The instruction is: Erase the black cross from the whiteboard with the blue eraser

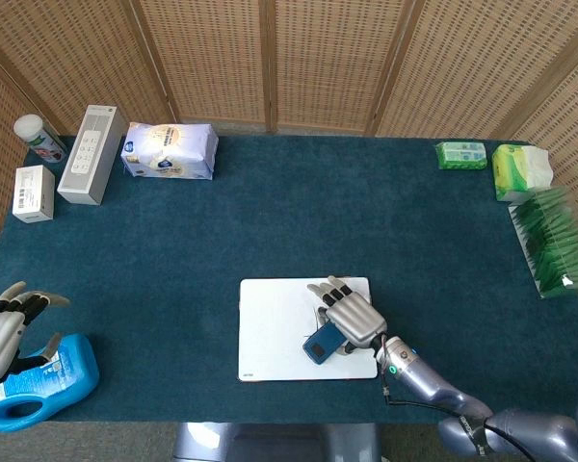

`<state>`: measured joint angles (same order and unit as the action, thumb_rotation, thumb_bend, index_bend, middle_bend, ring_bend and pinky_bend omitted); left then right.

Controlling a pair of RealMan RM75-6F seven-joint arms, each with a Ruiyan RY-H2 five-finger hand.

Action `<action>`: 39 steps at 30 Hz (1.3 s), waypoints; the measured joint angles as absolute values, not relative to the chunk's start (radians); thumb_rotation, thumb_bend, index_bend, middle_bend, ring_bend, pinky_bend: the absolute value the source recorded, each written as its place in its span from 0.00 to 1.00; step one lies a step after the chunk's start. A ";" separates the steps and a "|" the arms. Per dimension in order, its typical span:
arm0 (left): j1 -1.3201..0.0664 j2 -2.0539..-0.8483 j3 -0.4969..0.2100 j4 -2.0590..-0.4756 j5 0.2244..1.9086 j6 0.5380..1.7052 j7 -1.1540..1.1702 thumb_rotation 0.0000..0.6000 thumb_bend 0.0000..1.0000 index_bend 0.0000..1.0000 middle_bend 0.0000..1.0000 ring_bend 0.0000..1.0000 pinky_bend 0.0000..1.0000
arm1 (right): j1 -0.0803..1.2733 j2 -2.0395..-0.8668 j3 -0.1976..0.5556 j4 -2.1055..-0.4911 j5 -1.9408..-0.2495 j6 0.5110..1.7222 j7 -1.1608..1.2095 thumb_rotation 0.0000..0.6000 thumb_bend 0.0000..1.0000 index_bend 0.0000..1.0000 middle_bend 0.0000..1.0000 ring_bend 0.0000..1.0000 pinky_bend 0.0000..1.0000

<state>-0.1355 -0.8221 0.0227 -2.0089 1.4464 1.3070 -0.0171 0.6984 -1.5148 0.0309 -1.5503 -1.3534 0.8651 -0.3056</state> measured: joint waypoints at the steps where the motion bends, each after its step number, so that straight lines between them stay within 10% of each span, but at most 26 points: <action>1: -0.136 -0.822 0.022 -2.009 1.447 1.307 -0.018 1.00 0.49 0.29 0.30 0.23 0.09 | 0.702 -1.525 0.033 -1.542 -1.351 0.862 -0.312 1.00 0.05 0.85 0.00 0.00 0.00; 39: -0.147 -0.827 0.019 -2.008 1.453 1.296 -0.016 1.00 0.49 0.29 0.30 0.23 0.08 | 0.747 -1.537 0.055 -1.502 -1.277 0.836 -0.336 1.00 0.05 0.85 0.00 0.00 0.00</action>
